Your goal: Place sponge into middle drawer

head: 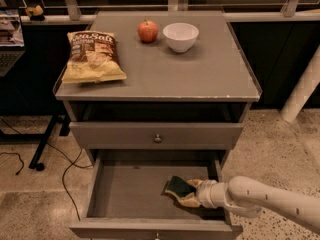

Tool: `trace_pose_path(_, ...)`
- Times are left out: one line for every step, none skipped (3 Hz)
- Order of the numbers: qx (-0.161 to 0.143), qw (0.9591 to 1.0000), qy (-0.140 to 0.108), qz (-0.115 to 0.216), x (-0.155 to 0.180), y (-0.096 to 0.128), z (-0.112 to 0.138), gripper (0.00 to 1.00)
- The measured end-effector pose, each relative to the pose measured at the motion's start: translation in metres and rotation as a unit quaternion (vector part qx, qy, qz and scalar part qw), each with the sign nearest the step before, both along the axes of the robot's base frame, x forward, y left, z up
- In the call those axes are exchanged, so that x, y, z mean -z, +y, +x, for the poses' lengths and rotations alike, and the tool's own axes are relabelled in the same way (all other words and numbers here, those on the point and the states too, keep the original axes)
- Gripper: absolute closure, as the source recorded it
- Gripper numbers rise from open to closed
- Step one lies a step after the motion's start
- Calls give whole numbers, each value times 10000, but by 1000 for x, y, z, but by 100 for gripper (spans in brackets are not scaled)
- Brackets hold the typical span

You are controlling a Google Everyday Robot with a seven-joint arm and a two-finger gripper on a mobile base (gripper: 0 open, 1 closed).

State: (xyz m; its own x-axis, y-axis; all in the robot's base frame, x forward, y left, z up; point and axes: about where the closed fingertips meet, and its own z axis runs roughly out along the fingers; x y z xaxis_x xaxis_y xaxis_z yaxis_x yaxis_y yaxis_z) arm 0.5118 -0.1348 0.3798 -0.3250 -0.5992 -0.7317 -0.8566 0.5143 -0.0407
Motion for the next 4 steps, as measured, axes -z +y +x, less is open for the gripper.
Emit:
trace_pose_path(-18, 10000, 33, -16, 4, 1, -1, 81)
trace_pose_path(-18, 10000, 33, -15, 4, 1, -1, 58)
trace_pose_path(-19, 10000, 33, -15, 4, 1, -1, 35)
trace_pose_path(-19, 10000, 33, -15, 4, 1, -1, 11)
